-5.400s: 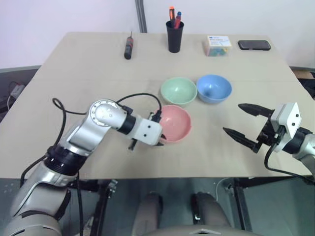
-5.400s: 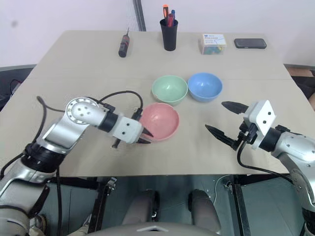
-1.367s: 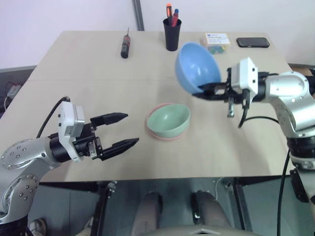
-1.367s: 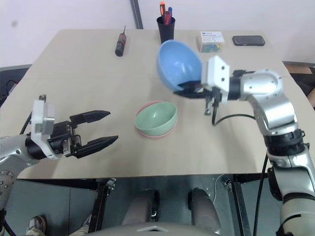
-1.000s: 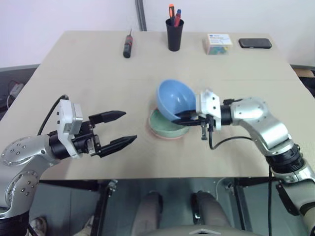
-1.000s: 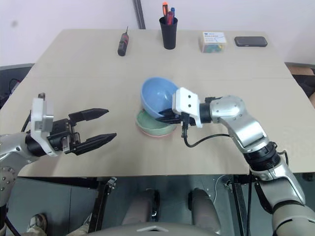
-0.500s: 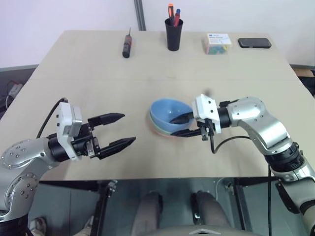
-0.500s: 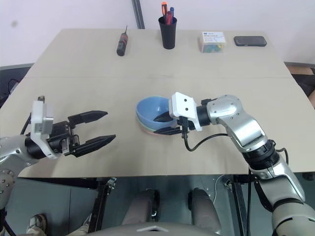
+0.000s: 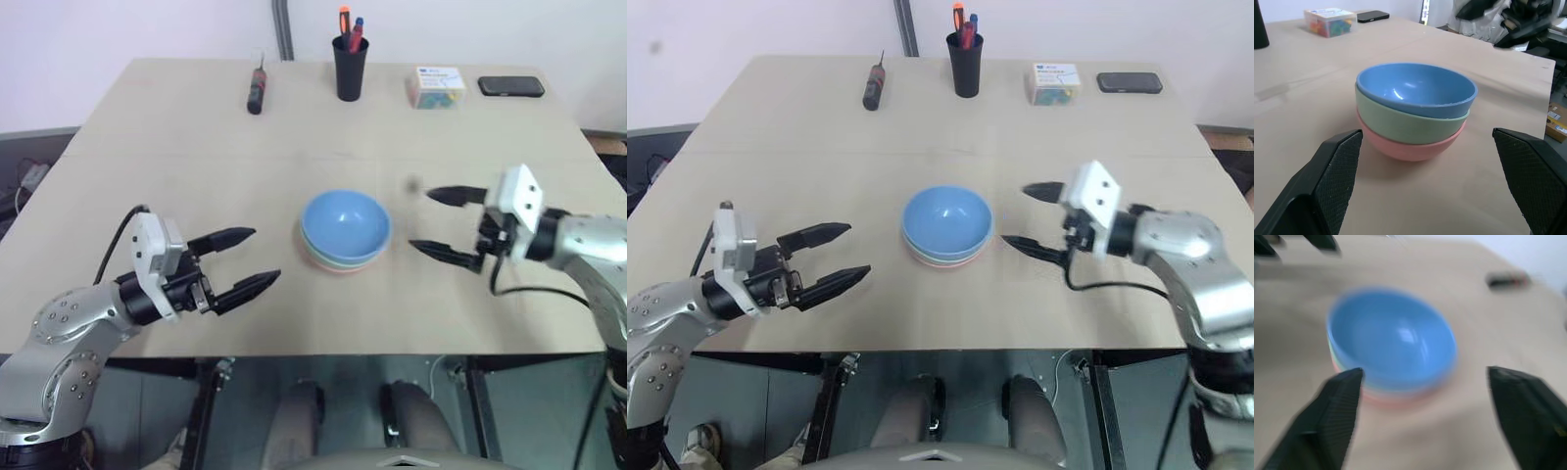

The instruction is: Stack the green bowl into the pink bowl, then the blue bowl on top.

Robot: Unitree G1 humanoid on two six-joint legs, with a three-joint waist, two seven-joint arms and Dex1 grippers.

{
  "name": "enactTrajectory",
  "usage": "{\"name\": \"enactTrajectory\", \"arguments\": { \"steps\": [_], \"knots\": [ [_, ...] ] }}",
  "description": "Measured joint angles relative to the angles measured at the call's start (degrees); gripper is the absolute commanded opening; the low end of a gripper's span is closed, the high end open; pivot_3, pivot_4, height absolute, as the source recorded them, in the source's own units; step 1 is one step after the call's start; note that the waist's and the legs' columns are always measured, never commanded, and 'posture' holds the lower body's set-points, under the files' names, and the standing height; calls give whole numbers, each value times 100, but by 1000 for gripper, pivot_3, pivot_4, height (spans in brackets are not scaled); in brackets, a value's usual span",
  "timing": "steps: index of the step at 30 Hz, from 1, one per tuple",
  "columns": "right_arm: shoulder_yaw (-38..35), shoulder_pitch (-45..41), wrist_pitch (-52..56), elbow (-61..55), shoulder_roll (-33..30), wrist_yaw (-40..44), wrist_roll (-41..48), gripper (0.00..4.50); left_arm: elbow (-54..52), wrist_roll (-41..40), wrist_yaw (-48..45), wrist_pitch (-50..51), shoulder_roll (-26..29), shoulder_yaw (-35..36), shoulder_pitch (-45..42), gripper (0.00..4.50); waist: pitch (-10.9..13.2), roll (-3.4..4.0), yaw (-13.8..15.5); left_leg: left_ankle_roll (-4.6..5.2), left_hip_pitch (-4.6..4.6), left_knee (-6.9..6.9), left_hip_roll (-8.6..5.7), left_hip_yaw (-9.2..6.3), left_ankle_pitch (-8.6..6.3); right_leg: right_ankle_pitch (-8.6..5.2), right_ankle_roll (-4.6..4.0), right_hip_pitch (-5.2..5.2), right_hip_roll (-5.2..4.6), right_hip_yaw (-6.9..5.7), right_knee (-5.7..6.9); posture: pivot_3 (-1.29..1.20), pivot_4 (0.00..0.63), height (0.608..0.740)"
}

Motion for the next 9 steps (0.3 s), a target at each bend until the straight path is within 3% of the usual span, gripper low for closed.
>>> {"name": "enactTrajectory", "arguments": {
  "steps": [6,9],
  "knots": [
    [-1206,1496,-101,-411,-438,245,263,4463,114,349,-213,-126,364,267,294,4500,0,1,-39,0,26,-4,4,19,0,-1,1,12,7,19,5,0,150,740],
    [-1492,1651,-97,-555,-458,265,486,4463,143,374,-371,-169,449,318,335,4500,0,0,-37,0,51,-4,6,28,0,-2,2,32,8,27,4,0,150,740]
  ]
}}
